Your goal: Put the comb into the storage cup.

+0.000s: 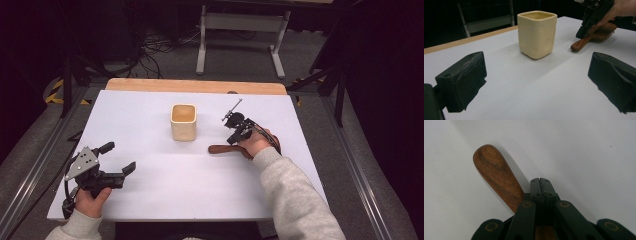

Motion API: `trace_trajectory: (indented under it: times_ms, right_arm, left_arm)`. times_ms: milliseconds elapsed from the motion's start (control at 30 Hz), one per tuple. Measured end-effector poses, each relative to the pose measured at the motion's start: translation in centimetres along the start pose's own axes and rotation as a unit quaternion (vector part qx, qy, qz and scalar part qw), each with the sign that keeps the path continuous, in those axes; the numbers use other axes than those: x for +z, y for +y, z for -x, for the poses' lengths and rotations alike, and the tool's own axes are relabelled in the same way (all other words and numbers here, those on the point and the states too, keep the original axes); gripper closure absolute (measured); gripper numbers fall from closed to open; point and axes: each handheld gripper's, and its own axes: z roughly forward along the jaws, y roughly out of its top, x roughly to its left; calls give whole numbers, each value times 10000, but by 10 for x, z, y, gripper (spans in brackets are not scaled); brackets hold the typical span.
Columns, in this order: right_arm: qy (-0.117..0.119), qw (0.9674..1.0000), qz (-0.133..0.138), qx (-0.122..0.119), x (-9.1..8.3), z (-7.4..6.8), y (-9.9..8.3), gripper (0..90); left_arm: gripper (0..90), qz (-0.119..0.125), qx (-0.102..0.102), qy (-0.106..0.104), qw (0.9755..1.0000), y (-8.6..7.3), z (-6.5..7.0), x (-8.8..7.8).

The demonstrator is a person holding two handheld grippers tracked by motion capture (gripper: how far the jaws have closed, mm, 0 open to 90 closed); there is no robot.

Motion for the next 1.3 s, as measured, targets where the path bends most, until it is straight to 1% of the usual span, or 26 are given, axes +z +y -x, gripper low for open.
trace_trajectory:
  times_ms: [33, 133, 367, 567, 633, 667, 733, 800, 900, 1067, 1300]
  right_arm:
    - [33, 10000, -14, -1, -1, -2, -1, 896]
    - [86, 9998, -108, -106, -2, -7, -4, 896]
    - [231, 9993, -175, -216, -3, -18, -15, 895]
    - [263, 9990, -262, -258, -6, -24, -24, 892]
    - [264, 9989, -277, -274, -7, -26, -28, 892]
    - [255, 9988, -288, -292, -8, -27, -30, 891]
    - [244, 9989, -272, -288, -11, -29, -34, 889]
    - [264, 9989, -253, -276, -13, -30, -39, 889]
    - [276, 9988, -294, -280, -15, -32, -46, 886]
    - [300, 9986, -330, -267, -17, -35, -56, 887]
    - [251, 9988, -364, -188, -20, -35, -74, 874]
  left_arm:
    - [27, -9, 2, -1, 10000, 0, 0, 0]
    - [27, -3, -5, 3, 10000, 0, 0, 0]
    - [27, -21, 7, -9, 10000, 0, 0, 3]
    - [20, 6, 56, 34, 10000, 1, 1, 4]
    - [18, 59, -10, 26, 10000, 1, 1, 6]
    - [17, 53, 25, 28, 10000, 1, 1, 7]
    - [13, 72, 16, 43, 10000, 1, 1, 9]
    - [4, 69, 4, 102, 9999, 1, 2, 10]
    - [5, 183, -76, 210, 9996, 2, 2, 12]
    - [4, 273, -90, 332, 9990, 2, 1, 13]
    - [3, 296, -78, 385, 9988, 1, 1, 14]
